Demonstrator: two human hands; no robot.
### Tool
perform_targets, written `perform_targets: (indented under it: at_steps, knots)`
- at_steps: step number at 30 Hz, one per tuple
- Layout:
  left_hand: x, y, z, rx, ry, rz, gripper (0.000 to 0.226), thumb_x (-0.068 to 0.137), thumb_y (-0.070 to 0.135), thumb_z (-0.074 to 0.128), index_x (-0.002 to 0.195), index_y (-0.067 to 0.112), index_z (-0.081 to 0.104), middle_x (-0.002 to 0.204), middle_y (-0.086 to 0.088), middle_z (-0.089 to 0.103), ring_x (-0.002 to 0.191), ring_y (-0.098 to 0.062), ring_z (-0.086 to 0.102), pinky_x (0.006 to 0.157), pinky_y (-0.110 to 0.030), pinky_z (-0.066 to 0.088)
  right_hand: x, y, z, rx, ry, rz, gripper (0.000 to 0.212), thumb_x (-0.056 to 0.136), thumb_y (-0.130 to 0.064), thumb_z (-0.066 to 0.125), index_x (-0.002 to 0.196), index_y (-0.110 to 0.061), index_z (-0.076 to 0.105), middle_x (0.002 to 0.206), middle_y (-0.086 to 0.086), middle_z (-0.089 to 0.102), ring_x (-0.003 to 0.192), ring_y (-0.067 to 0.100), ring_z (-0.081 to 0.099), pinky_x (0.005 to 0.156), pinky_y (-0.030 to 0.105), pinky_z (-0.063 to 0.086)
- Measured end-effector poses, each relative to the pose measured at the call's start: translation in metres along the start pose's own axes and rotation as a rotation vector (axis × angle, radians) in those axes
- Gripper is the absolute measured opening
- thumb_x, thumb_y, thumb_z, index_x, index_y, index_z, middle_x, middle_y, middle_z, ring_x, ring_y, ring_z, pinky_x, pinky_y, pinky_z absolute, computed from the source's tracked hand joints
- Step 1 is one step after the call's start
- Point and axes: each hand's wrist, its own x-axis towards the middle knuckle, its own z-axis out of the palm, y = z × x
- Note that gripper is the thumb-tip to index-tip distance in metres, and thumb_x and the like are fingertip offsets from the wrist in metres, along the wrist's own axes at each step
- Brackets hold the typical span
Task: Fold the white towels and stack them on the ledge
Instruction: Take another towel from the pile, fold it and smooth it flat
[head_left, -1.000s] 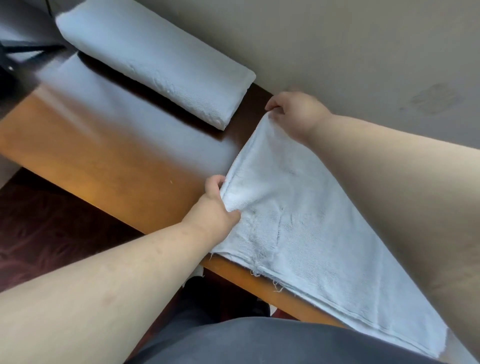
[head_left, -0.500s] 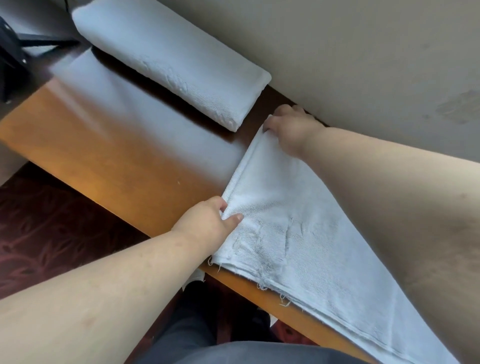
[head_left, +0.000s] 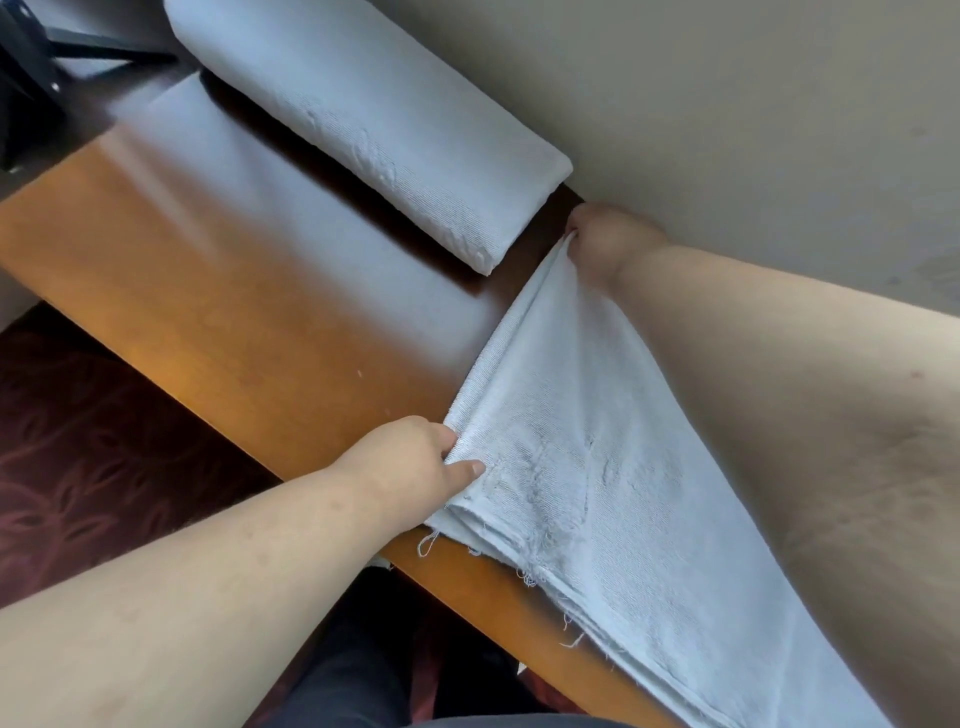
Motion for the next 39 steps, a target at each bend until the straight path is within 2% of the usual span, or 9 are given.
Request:
perform_targets:
  at_steps: [5,11,15,18,24,27,30,33,39]
  knots:
    - [0.002,-0.003,-0.013,-0.208,-0.07,-0.086,0.046,0.097,0.054,0.043,0.069,0.017,0.048,0.06,0.003,0.043,0.054,-0.013,0.042,0.051,-0.027,0.032,0.013,-0.007,-0.005,0.06,0.017,0.092,0.032,0.102,-0.009,0.044,0.132,-0.002,0.051,0.136,0.017,0.052,0.124,0.031,0.05,0.102,0.031,0.038]
    - [0.01,-0.003,-0.025,-0.449,-0.089,-0.235,0.046,0.099,0.054,0.035,0.091,0.015,0.058,0.075,-0.004,0.056,0.082,-0.028,0.067,0.067,-0.03,0.045,0.024,-0.009,0.0,0.209,0.036,0.139,0.033,0.103,-0.009,0.036,0.132,-0.002,0.051,0.137,0.017,0.05,0.126,0.03,0.047,0.103,0.029,0.035]
    - [0.011,-0.005,-0.024,-0.281,0.003,-0.131,0.027,0.099,0.049,0.039,0.1,0.024,0.048,0.069,-0.004,0.055,0.056,-0.02,0.054,0.05,-0.027,0.038,0.012,0.006,0.013,0.166,0.143,-0.048,0.034,0.095,-0.018,0.041,0.124,-0.015,0.058,0.125,0.011,0.057,0.111,0.03,0.055,0.082,0.024,0.035]
    - [0.011,-0.006,-0.02,-0.18,0.039,-0.048,0.025,0.1,0.042,0.041,0.082,0.024,0.041,0.065,-0.001,0.049,0.053,-0.018,0.046,0.048,-0.027,0.031,0.009,0.014,0.017,0.122,0.163,-0.14,0.031,0.099,-0.023,0.044,0.124,-0.014,0.06,0.125,0.013,0.058,0.11,0.032,0.055,0.083,0.027,0.037]
    - [0.017,-0.008,-0.022,-0.056,0.034,-0.046,0.038,0.103,0.039,0.029,0.071,0.021,0.038,0.071,0.005,0.043,0.077,-0.021,0.047,0.056,-0.028,0.035,0.024,0.004,0.006,0.086,0.052,-0.026,0.025,0.1,-0.014,0.043,0.118,-0.004,0.057,0.12,0.019,0.059,0.109,0.033,0.055,0.08,0.028,0.032]
    - [0.018,-0.008,-0.031,-0.016,-0.084,-0.043,0.036,0.104,0.034,0.03,0.073,0.02,0.043,0.075,0.001,0.055,0.073,-0.019,0.052,0.056,-0.02,0.036,0.022,0.0,0.011,0.022,0.121,0.02,0.025,0.099,-0.02,0.041,0.117,-0.01,0.055,0.12,0.017,0.057,0.11,0.033,0.054,0.083,0.033,0.036]
    - [0.014,-0.009,-0.039,0.004,-0.217,-0.068,0.021,0.099,0.033,0.038,0.086,0.022,0.051,0.077,0.0,0.072,0.064,-0.011,0.06,0.054,-0.027,0.04,0.013,-0.004,0.021,0.082,0.207,0.136,0.043,0.099,-0.037,0.044,0.137,-0.016,0.045,0.141,0.014,0.045,0.128,0.035,0.043,0.099,0.044,0.036]
    - [0.013,-0.013,-0.048,0.061,-0.039,-0.06,0.027,0.091,0.056,0.048,0.092,0.03,0.054,0.075,0.007,0.065,0.068,-0.01,0.058,0.053,-0.027,0.036,-0.011,-0.012,0.032,0.365,0.332,0.196,0.06,0.094,-0.043,0.054,0.146,-0.018,0.038,0.151,0.009,0.036,0.136,0.033,0.035,0.11,0.047,0.032]
    - [0.029,-0.008,-0.049,-0.133,0.225,-0.044,0.035,0.082,0.067,0.054,0.092,0.035,0.055,0.081,0.011,0.062,0.072,-0.007,0.058,0.057,-0.027,0.043,-0.138,-0.059,0.083,0.597,0.329,0.009,0.038,0.091,-0.031,0.057,0.128,-0.022,0.061,0.135,0.002,0.054,0.129,0.025,0.044,0.109,0.038,0.035]
